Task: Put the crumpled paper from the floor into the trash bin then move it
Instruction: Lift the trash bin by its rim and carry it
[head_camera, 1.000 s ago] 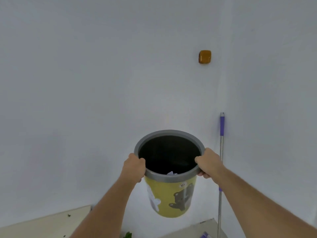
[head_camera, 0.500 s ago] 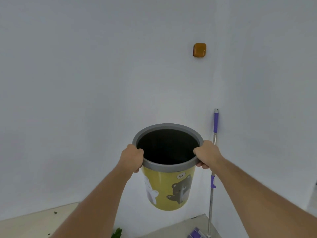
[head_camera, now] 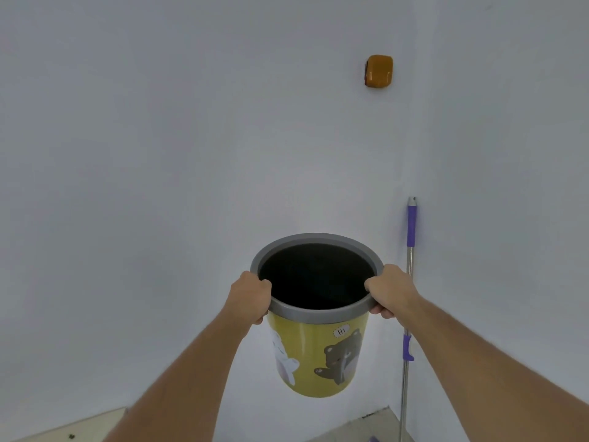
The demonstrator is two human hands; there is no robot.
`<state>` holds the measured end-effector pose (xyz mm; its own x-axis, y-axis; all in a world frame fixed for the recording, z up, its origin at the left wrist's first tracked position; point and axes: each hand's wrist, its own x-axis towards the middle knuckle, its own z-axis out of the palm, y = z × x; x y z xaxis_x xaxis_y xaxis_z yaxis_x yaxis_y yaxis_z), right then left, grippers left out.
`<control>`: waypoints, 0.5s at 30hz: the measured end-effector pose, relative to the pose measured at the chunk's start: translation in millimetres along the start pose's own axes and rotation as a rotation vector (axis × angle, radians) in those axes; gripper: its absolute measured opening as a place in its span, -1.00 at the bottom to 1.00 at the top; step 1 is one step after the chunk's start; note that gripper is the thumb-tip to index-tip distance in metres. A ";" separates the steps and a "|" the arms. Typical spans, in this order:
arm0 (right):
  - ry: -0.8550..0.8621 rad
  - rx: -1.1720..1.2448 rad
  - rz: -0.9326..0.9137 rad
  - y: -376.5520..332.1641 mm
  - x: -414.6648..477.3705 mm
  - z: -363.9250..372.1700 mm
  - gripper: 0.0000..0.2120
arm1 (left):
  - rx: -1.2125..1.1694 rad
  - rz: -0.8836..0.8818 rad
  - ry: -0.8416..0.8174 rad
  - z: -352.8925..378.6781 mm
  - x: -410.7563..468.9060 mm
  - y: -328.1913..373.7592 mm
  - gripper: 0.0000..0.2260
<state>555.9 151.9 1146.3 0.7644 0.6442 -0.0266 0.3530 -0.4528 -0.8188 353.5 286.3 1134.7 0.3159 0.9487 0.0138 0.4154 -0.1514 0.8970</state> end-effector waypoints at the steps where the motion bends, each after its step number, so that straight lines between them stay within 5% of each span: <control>1: 0.005 -0.001 0.005 -3.5 9.2 4.8 -0.93 | 0.003 0.004 -0.008 0.3 13.2 0.4 -0.86; 15: 0.081 -0.020 0.050 -14.0 127.4 12.2 -0.92 | -0.015 0.054 -0.124 53.2 143.8 25.7 -0.91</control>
<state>641.7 247.8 1147.4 0.8223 0.5687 -0.0195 0.3236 -0.4956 -0.8060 454.9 404.0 1136.2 0.4411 0.8974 0.0084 0.3824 -0.1963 0.9029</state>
